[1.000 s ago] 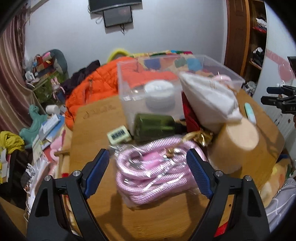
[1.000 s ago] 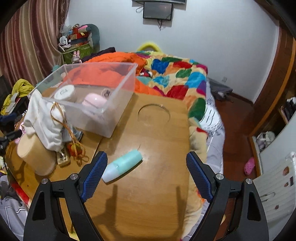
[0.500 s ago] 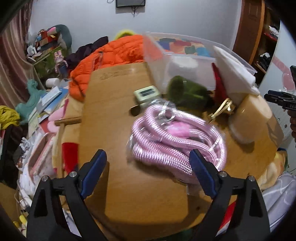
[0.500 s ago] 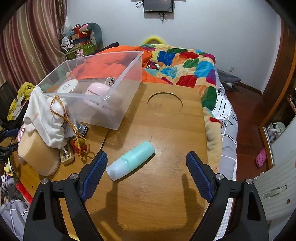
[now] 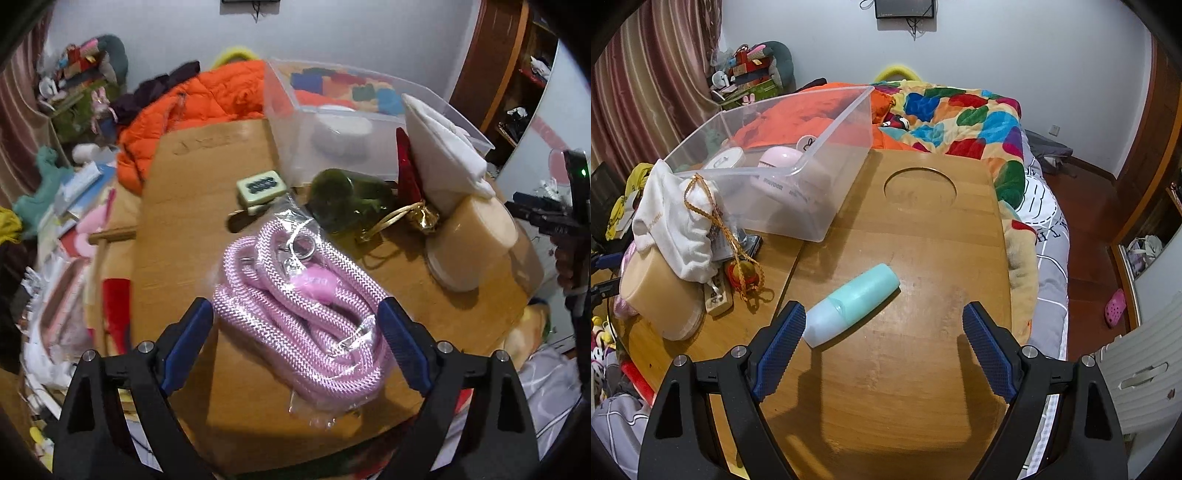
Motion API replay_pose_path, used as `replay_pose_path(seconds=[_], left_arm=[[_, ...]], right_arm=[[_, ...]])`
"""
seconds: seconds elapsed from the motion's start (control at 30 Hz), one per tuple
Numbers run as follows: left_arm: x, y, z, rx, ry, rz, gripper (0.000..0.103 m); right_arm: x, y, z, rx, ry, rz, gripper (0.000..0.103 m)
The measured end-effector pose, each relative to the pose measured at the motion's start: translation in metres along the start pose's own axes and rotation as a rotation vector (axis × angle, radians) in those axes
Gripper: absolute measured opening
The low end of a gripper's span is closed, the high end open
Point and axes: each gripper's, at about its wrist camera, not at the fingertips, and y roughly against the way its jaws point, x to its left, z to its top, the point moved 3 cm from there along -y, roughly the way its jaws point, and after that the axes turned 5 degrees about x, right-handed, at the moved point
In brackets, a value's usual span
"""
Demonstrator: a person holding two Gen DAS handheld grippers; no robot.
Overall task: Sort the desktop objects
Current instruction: 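Grasp the mint-green bottle with the right tool while the left tool grasps the bagged pink rope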
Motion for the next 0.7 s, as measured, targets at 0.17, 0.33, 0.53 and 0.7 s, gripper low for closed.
replay_pose_path(seconds=[0.17,0.33,0.53,0.7], left_arm=[[0.006,-0.011,0.011,0.032,0.094,-0.082,0.092],[0.005,-0.017,0.019,0.037,0.115,-0.095,0.092],[-0.008,-0.025,0.025,0.034,0.082,-0.038,0.094],[-0.023,-0.03,0.02,0.0,-0.009,0.05,0.096]], right_arm=[[-0.003,-0.002,-0.002,-0.005,-0.004,-0.008,0.085],[-0.001,-0.008,-0.002,0.003,0.003,0.007,0.085],[0.01,-0.013,0.003,-0.008,0.027,0.046,0.084],[0.017,-0.019,0.006,-0.014,0.058,0.033,0.079]])
